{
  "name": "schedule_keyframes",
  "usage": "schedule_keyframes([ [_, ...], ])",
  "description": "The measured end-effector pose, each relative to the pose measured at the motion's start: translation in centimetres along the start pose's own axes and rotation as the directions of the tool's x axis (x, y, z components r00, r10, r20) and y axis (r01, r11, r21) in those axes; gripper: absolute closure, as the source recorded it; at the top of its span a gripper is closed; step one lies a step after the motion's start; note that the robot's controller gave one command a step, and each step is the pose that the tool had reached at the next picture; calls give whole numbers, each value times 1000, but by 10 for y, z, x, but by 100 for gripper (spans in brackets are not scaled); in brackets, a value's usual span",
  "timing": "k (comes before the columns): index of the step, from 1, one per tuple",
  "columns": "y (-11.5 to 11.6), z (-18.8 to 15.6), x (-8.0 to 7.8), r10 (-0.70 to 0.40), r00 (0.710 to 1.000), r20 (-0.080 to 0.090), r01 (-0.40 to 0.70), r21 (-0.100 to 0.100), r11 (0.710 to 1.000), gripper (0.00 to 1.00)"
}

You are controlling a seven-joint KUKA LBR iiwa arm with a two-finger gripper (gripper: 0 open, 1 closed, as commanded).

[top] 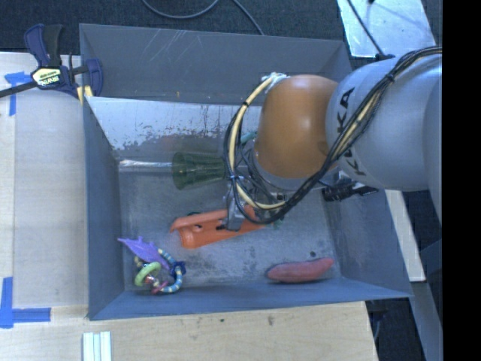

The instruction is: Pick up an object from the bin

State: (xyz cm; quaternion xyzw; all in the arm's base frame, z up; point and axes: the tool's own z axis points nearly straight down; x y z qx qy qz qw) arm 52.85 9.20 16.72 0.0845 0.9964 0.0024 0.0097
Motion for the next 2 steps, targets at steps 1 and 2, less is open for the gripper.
schedule_keyframes([
  [1,0,0,0,0,1000,0,0,0,1000,100],
  [2,-14,-111,-9,-10,1000,2,10,0,1000,100],
])
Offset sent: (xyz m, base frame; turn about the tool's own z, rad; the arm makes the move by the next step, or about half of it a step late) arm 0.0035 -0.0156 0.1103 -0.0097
